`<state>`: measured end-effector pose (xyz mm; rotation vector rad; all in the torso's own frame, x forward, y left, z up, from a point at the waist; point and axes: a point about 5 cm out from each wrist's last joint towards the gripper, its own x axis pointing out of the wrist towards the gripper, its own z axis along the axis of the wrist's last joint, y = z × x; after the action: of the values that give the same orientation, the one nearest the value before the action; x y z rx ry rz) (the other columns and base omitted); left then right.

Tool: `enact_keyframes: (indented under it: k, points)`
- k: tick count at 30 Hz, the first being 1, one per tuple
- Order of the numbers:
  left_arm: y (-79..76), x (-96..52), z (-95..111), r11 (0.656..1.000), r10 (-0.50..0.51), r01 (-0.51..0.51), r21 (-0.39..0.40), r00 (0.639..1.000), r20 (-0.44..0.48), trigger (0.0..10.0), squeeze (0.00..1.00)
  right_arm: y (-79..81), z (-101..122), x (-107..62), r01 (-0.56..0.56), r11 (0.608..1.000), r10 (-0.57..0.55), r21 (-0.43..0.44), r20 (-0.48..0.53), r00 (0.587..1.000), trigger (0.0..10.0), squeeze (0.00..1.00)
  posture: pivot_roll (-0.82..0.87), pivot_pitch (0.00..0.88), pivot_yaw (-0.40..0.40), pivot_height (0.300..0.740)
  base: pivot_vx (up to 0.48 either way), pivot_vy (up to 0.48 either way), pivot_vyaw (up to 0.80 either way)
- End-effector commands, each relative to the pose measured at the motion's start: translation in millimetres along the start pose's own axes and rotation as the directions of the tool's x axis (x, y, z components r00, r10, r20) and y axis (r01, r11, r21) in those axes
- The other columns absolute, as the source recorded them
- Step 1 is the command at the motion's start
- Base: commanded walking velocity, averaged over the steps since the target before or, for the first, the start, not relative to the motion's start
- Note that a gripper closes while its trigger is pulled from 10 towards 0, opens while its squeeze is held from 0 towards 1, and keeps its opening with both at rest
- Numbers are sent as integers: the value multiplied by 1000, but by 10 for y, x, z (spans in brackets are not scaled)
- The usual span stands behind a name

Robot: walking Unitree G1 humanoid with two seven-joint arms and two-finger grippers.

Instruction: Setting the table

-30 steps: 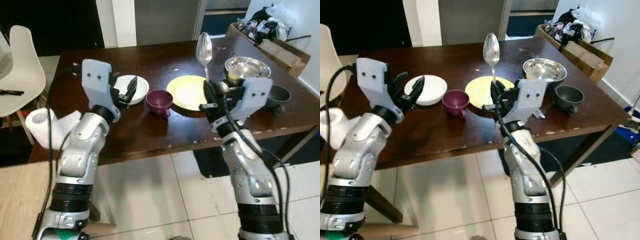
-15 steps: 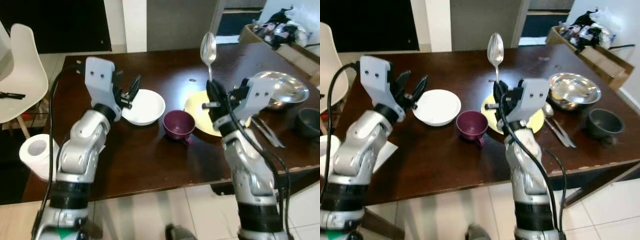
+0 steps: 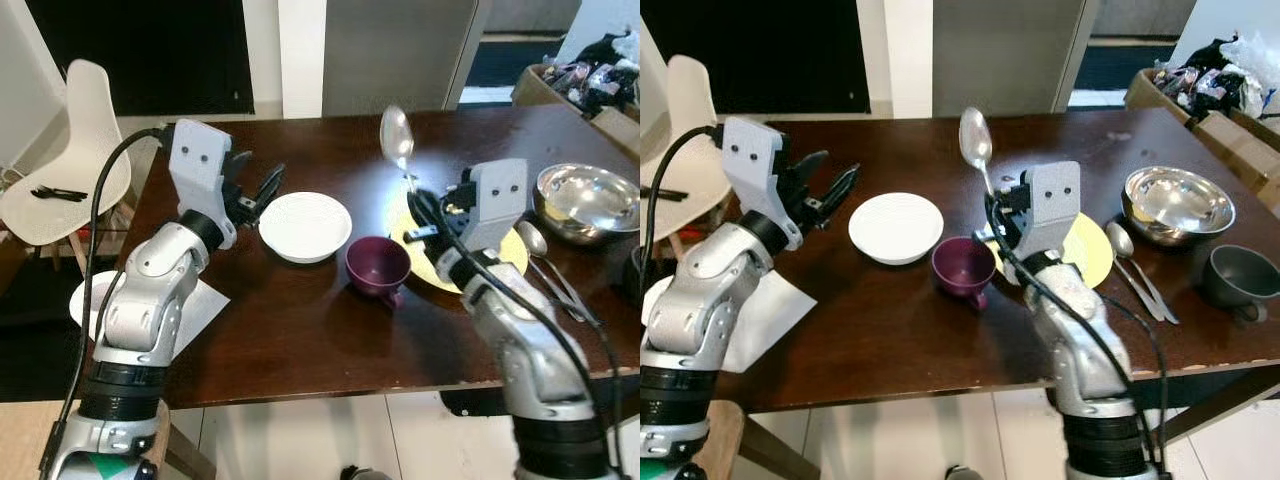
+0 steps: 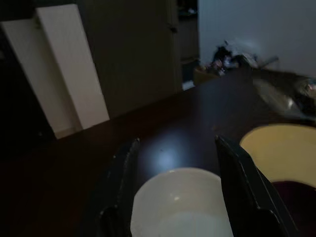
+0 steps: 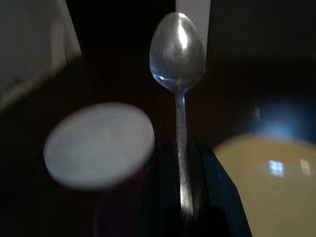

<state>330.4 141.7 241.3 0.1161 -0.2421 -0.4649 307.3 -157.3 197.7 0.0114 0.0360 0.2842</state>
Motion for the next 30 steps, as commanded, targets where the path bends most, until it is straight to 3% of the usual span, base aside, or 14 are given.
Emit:
enact_keyframes:
  k: [1, 4, 10, 16, 18, 25, 30]
  points:
    - [14, 11, 31, 999, -23, 23, 33, 1000, -10, 10000, 0, -47, -6, -39, -62, 997, 64, 44, -58, 996, 10000, 0, -159, 0, 44, 740, 0, 0, 0]
    - [66, 3, 45, 999, -13, 14, 49, 1000, -19, 10000, 0, -100, 31, -7, -177, 975, 194, 137, -127, 973, 10000, 0, -156, 0, 37, 740, 0, 0, 0]
    - [70, -12, 71, 999, -13, 14, 46, 1000, -18, 10000, 0, -98, 92, 165, -221, 964, 245, 149, -164, 956, 10000, 0, -142, 11, 34, 740, 0, 0, 0]
    - [6, -26, 113, 998, -34, 35, 57, 999, -19, 10000, 0, -37, 108, 552, -289, 929, 343, 232, -243, 907, 10000, 0, -96, 46, 14, 740, 0, 0, 0]
    - [0, -30, 121, 998, -36, 37, 59, 999, -18, 10000, 0, -32, 96, 592, -293, 925, 353, 243, -258, 899, 10000, 0, -90, 48, 8, 740, 0, 0, 0]
    - [-25, -96, 150, 999, -12, 12, 49, 1000, -8, 10000, 0, -103, -9, 734, -319, 931, 363, 177, -365, 857, 10000, 0, -48, 63, -32, 740, 0, 0, 0]
    - [-69, -171, 133, 999, 1, 0, 44, 1000, -19, 10000, 0, -44, -67, 865, -337, 930, 368, 149, -420, 829, 10000, 0, -20, 80, -61, 740, 0, 0, 0]
